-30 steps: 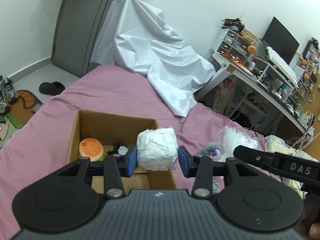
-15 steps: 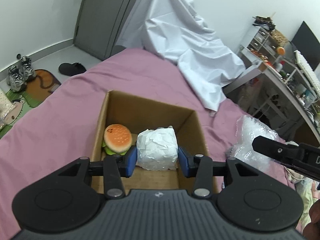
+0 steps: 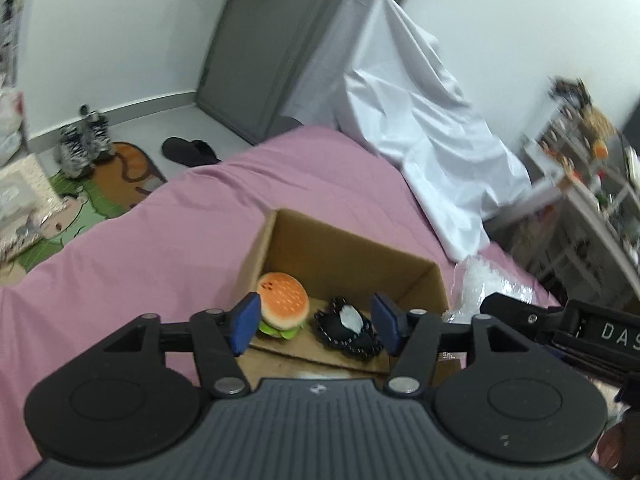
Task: Organize soft objects
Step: 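Release the white ball into the box with the left tool while the right tool drops the bubble wrap in, then move the left tool to the tissue box while the right tool approaches the grey-blue cloth, then close the left tool on the tissue box while the right tool grasps the grey-blue cloth, then carry the tissue box with the left tool while the right tool carries the cloth to the box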
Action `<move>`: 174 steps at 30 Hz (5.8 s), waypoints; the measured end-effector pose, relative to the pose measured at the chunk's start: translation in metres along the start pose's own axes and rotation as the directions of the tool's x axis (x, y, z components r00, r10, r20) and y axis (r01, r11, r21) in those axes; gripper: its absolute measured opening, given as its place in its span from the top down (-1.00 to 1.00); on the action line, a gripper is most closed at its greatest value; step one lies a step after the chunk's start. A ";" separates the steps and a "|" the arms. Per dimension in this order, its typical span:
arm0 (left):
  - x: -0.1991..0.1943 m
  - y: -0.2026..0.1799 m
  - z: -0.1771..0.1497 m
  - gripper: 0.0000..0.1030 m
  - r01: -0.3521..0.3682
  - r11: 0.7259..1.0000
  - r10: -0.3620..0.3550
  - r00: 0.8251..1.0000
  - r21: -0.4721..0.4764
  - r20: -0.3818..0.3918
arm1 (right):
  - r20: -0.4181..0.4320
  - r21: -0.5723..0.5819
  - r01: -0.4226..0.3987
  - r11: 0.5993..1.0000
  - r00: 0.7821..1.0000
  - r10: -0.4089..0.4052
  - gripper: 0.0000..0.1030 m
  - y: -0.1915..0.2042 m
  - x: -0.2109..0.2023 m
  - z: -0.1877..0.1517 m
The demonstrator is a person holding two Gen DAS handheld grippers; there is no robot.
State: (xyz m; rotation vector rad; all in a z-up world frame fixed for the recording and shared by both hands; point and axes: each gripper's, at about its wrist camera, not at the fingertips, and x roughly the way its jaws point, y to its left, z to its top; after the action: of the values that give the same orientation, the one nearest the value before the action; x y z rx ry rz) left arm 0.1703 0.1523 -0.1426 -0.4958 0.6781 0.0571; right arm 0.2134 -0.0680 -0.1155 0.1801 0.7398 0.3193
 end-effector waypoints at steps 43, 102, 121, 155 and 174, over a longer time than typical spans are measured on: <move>-0.033 -0.010 -0.009 -0.95 0.039 0.998 -0.036 0.997 0.057 -0.061 | 0.081 0.019 0.079 0.997 0.993 -0.080 -1.00 -0.024 -0.057 -0.030; 0.071 -0.184 -0.055 -0.35 0.329 0.876 -0.207 0.916 0.351 -0.343 | -0.097 0.454 0.015 0.891 0.995 0.033 0.12 -0.184 0.004 -0.080; 0.116 -0.203 -0.074 0.46 0.329 0.877 -0.162 0.889 0.351 -0.428 | -0.073 0.474 0.042 0.879 0.997 -0.009 0.63 -0.195 0.005 -0.081; 0.009 -0.170 -0.041 0.65 0.317 0.883 -0.233 0.936 0.346 -0.262 | 0.089 0.372 0.039 0.927 0.993 -0.077 0.74 -0.141 -0.063 -0.048; -0.030 -0.108 -0.027 0.65 0.271 0.923 -0.228 0.957 0.273 -0.179 | 0.119 0.300 0.031 0.953 0.990 -0.070 0.74 -0.086 -0.067 -0.046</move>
State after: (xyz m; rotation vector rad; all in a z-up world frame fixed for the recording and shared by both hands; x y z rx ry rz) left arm 0.1535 0.0480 -0.0960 -0.2960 0.7456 -0.3213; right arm 0.1547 -0.1696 -0.1303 0.4626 0.6607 0.1435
